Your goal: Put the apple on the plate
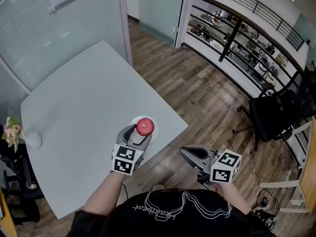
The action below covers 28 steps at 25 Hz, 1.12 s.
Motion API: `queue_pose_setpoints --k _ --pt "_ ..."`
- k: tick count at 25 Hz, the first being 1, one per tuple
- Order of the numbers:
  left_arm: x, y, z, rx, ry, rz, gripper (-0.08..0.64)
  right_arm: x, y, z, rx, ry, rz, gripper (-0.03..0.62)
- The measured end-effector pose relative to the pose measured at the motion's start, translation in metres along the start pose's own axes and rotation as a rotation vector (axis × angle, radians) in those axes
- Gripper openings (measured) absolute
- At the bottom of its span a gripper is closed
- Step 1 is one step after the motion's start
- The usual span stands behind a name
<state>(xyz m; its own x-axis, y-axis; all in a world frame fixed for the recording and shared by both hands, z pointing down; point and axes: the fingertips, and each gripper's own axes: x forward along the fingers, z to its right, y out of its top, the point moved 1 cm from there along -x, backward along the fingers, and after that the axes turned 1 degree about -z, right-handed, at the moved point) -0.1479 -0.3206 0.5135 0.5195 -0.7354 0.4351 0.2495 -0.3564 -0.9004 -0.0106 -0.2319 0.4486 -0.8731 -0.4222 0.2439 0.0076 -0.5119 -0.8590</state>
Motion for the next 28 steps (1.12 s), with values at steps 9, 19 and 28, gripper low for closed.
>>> queue_pose_setpoints --k 9,19,28 --pt "0.039 -0.048 -0.017 -0.009 0.003 -0.095 0.287 -0.008 0.0 0.015 0.018 -0.031 -0.007 0.009" --pt "0.055 -0.078 -0.028 -0.025 0.038 -0.147 0.285 -0.013 -0.004 0.022 0.038 -0.05 -0.005 0.009" --pt "0.067 -0.088 -0.028 0.003 0.037 -0.152 0.287 -0.014 -0.011 0.027 0.05 -0.068 -0.019 0.009"
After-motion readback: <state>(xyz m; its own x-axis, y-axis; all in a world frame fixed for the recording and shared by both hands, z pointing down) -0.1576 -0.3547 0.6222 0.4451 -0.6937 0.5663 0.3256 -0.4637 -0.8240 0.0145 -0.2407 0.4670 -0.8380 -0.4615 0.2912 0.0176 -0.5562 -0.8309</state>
